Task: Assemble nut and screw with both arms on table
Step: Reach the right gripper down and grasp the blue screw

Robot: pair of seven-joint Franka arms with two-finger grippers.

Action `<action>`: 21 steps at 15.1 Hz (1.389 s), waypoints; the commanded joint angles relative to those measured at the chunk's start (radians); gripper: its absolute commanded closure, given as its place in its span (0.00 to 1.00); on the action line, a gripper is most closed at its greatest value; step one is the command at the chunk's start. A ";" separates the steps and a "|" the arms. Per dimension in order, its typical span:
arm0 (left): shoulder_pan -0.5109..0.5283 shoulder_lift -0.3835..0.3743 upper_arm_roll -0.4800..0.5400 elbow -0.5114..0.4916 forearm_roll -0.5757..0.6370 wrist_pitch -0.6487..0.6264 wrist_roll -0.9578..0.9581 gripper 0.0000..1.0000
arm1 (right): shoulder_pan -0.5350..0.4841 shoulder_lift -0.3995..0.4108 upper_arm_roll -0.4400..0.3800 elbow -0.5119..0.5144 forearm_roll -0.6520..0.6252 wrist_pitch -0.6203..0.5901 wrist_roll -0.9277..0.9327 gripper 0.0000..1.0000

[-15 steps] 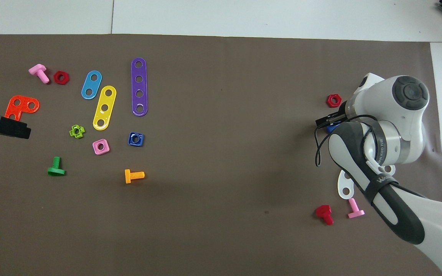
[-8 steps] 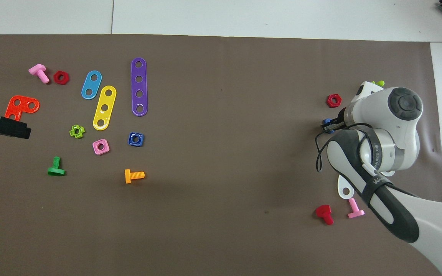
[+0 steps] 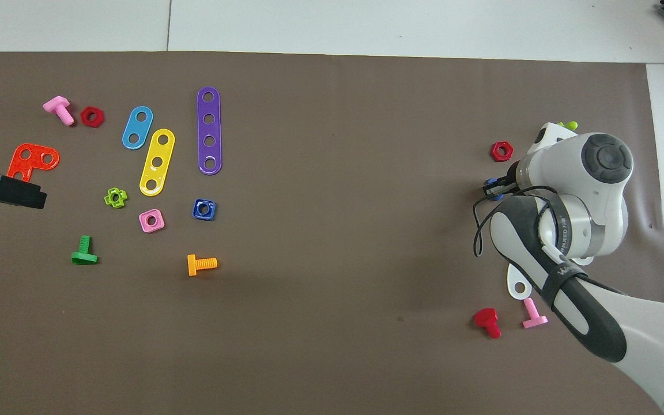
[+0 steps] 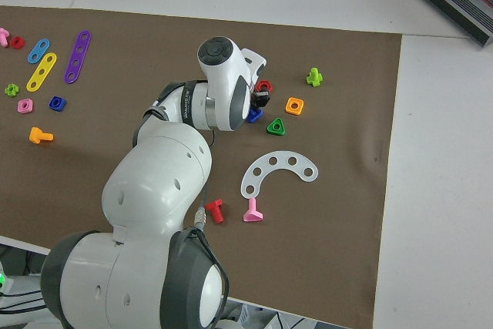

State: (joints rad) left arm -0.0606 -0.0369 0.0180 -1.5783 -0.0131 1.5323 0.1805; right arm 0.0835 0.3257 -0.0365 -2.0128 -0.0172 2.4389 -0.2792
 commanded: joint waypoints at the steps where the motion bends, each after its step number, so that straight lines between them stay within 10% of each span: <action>1: -0.004 -0.021 0.003 -0.022 0.018 -0.006 -0.003 0.00 | -0.019 0.000 0.006 -0.009 0.023 0.011 -0.037 0.67; 10: -0.004 -0.021 0.003 -0.022 0.018 -0.006 -0.003 0.00 | -0.019 -0.004 0.006 -0.009 0.025 -0.014 -0.037 0.67; 12: -0.004 -0.021 0.003 -0.022 0.018 -0.006 -0.003 0.00 | -0.019 -0.005 0.006 -0.011 0.023 -0.015 -0.051 1.00; 21: -0.004 -0.021 0.003 -0.022 0.018 -0.006 -0.003 0.00 | 0.016 -0.033 0.050 0.222 0.025 -0.250 0.157 1.00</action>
State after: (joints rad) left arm -0.0606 -0.0369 0.0180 -1.5784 -0.0131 1.5323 0.1805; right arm 0.0858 0.3045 -0.0230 -1.8682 -0.0123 2.2598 -0.2139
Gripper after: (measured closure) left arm 0.000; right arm 0.802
